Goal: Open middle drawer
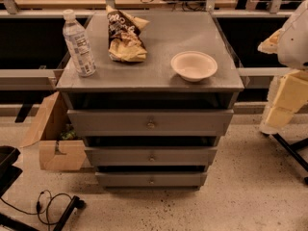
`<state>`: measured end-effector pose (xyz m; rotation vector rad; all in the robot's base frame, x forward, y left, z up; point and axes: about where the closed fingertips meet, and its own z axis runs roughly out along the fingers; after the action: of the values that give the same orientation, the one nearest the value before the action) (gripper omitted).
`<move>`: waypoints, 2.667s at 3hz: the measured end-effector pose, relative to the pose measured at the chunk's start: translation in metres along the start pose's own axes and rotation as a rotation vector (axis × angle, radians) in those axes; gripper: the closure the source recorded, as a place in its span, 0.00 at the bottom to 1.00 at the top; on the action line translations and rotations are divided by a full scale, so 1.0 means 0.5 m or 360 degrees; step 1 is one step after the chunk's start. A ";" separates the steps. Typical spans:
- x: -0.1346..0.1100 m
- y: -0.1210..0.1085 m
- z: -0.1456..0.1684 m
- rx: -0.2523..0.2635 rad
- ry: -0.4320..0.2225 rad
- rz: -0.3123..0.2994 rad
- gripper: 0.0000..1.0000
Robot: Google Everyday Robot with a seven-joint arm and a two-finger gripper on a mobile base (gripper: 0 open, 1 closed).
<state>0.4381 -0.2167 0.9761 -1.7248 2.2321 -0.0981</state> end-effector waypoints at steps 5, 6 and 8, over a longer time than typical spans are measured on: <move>-0.009 0.134 0.464 -0.0152 0.0123 0.0102 0.00; -0.011 0.136 0.472 -0.0155 0.0131 0.0100 0.00; -0.042 0.135 0.763 -0.0261 0.0224 -0.0049 0.00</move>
Offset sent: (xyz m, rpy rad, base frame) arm -0.0144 0.0189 -0.1050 -0.0437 0.1009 -0.0149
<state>0.4905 -0.1259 0.6025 -1.8919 2.3730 -0.0454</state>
